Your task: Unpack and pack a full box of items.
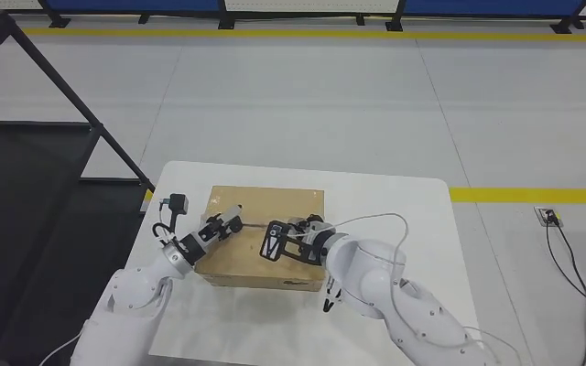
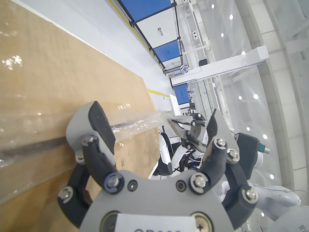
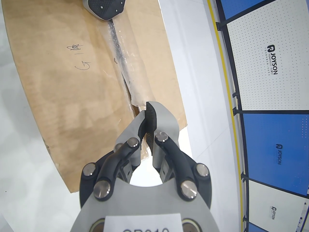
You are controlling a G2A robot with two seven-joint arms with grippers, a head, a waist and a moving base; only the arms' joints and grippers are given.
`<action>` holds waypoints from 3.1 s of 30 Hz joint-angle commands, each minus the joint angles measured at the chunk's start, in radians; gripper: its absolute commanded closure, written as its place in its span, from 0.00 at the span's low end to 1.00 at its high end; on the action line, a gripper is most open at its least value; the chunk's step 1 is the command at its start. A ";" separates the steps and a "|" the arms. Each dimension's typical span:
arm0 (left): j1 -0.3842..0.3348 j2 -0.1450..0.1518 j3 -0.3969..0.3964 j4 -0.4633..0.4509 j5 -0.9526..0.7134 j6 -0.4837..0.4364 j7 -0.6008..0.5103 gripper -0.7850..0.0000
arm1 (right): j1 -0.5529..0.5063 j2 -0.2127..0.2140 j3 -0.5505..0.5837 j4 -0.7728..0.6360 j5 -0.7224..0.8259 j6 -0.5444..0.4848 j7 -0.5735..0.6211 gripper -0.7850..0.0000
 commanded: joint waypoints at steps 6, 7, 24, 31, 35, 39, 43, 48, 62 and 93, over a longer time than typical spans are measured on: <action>-0.015 -0.004 0.017 0.028 -0.010 0.013 0.013 0.00 | 0.012 -0.010 -0.003 0.024 0.006 -0.009 0.012 0.67; -0.017 -0.005 0.019 0.031 -0.012 0.015 0.014 0.00 | 0.013 -0.011 -0.003 0.027 0.008 -0.010 0.013 0.63; -0.017 -0.006 0.024 0.032 -0.033 0.014 0.010 0.00 | -0.104 -0.001 0.103 -0.098 -0.032 0.083 0.032 0.25; -0.017 -0.006 0.028 0.033 -0.037 0.013 0.009 0.00 | -0.199 -0.001 0.190 -0.175 0.028 0.260 -0.007 0.00; -0.017 -0.006 0.029 0.033 -0.037 0.012 0.008 0.00 | -0.199 -0.001 0.190 -0.175 0.028 0.260 -0.007 0.00; -0.020 -0.008 0.036 0.031 -0.035 0.016 0.009 0.00 | -0.210 -0.001 0.189 -0.175 0.033 0.258 -0.029 0.00; -0.029 -0.011 0.053 0.024 -0.031 0.022 0.007 0.00 | -0.226 -0.004 0.211 -0.158 0.114 0.246 -0.099 0.00; -0.052 -0.018 0.089 0.028 -0.024 0.033 0.010 0.00 | -0.242 -0.003 0.280 -0.094 0.306 0.196 -0.209 1.00; -0.084 -0.033 0.144 0.024 -0.043 0.029 -0.001 0.00 | -0.225 -0.012 0.292 -0.018 0.470 0.197 -0.236 1.00; 0.237 0.040 -0.352 -0.104 -0.218 -0.148 -0.014 0.00 | 0.392 -0.231 -0.136 0.809 1.065 0.176 -0.072 1.00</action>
